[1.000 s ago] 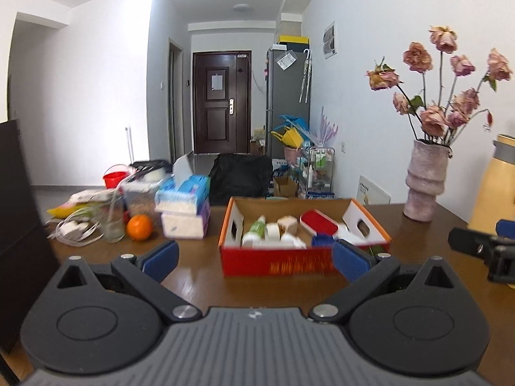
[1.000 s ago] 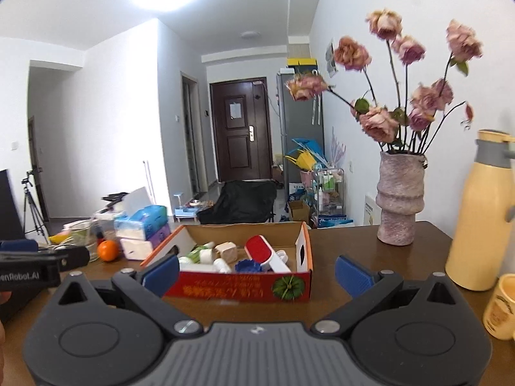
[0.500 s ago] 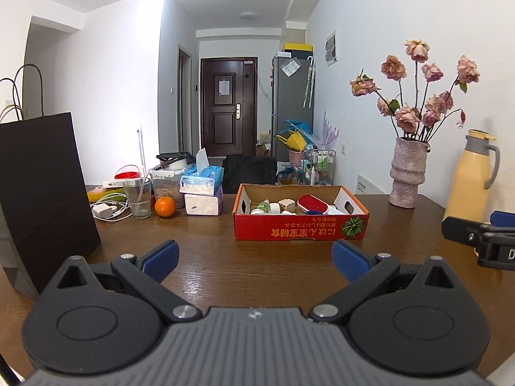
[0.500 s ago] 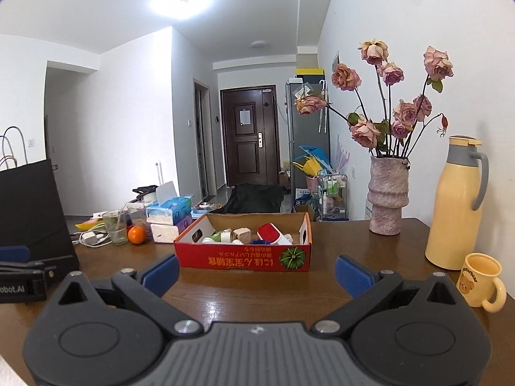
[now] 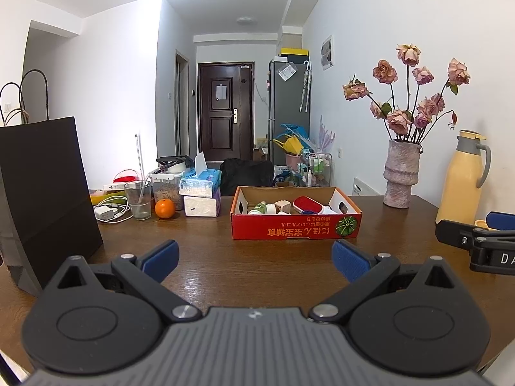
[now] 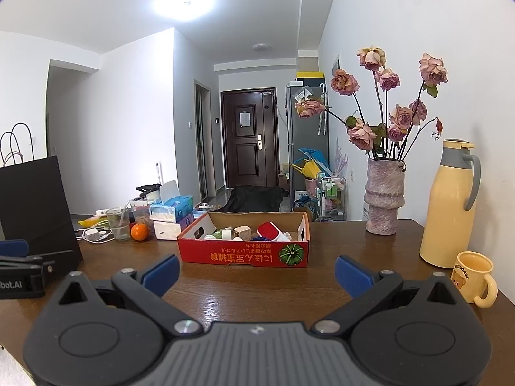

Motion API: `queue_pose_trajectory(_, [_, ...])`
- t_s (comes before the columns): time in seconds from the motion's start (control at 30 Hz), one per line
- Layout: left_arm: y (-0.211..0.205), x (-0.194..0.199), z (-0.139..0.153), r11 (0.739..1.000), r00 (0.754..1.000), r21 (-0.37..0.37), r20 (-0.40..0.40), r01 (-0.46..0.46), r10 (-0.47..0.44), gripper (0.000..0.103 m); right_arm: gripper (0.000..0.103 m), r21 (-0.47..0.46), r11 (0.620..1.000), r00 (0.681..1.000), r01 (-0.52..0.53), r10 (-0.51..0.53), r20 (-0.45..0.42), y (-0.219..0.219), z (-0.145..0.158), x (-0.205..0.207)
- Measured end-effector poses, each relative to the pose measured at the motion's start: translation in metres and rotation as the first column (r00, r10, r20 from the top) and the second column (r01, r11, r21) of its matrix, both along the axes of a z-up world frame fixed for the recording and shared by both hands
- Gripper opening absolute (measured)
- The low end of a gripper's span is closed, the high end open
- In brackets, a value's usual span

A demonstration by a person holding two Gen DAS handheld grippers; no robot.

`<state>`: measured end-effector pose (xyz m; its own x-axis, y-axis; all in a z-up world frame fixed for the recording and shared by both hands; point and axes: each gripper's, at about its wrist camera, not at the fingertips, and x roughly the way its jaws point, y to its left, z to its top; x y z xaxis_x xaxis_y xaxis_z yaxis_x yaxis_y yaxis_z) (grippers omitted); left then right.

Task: Organize rigid objects
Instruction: 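Withdraw both open tools from the box back over the table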

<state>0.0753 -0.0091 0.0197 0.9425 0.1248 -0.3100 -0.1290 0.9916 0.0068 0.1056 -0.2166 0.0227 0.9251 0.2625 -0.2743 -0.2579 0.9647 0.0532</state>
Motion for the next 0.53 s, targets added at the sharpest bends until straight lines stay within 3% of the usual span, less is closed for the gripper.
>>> queue_pose_trajectory(0.53, [0.0001, -0.0045, -0.0027, 1.0, 1.0, -0.005, 0.003, 0.007, -0.007, 0.103, 0.103, -0.01, 1.0, 1.0, -0.002, 0.002, -0.007, 0.0031, -0.0032, -0.0009])
